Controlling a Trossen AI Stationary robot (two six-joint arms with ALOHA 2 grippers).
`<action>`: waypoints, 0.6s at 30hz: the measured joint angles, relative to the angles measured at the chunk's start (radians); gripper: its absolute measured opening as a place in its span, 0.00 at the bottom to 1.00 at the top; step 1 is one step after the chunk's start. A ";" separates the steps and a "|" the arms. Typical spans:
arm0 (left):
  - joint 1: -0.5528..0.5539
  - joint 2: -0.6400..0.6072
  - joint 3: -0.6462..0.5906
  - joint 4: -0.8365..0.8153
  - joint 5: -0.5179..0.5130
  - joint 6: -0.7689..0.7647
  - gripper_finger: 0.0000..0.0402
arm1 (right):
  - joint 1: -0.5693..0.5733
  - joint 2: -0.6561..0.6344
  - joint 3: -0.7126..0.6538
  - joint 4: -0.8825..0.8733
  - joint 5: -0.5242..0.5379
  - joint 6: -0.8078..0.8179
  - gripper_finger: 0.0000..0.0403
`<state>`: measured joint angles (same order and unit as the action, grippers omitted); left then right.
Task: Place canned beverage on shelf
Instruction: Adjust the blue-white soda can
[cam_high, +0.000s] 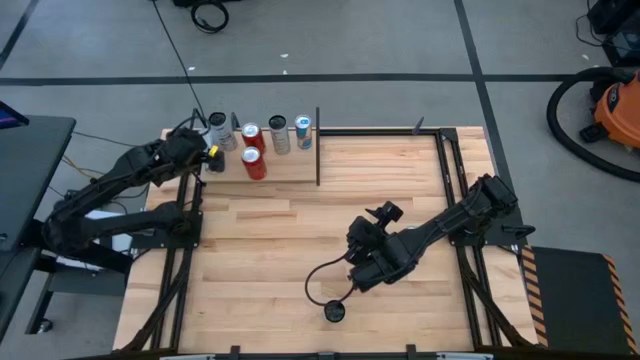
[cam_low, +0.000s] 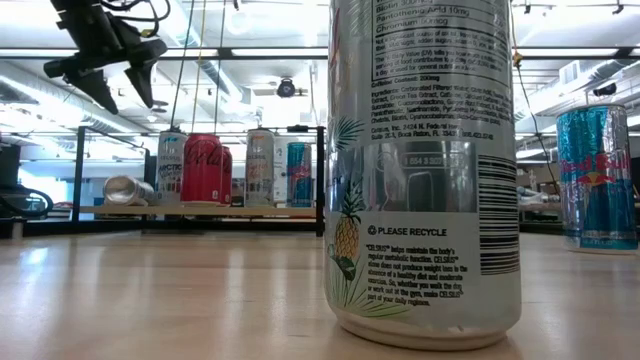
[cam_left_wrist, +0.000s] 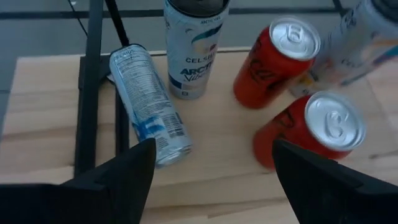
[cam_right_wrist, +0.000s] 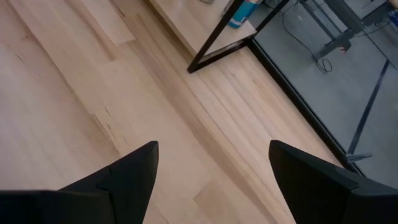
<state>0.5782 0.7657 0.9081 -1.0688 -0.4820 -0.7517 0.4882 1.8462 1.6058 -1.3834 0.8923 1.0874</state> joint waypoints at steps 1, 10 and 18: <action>-0.011 0.000 0.000 0.000 -0.010 -0.036 0.80 | -0.002 0.000 0.000 0.000 0.001 -0.010 0.78; -0.073 0.026 -0.001 -0.011 0.021 -0.064 0.80 | -0.022 0.000 0.000 -0.012 0.012 -0.077 0.78; -0.073 0.091 -0.001 -0.022 0.028 -0.190 0.80 | -0.069 0.000 0.000 -0.037 0.005 -0.071 0.78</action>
<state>0.5049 0.8562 0.9073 -1.0909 -0.4543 -0.9415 0.4190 1.8462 1.6058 -1.4202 0.8970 1.0164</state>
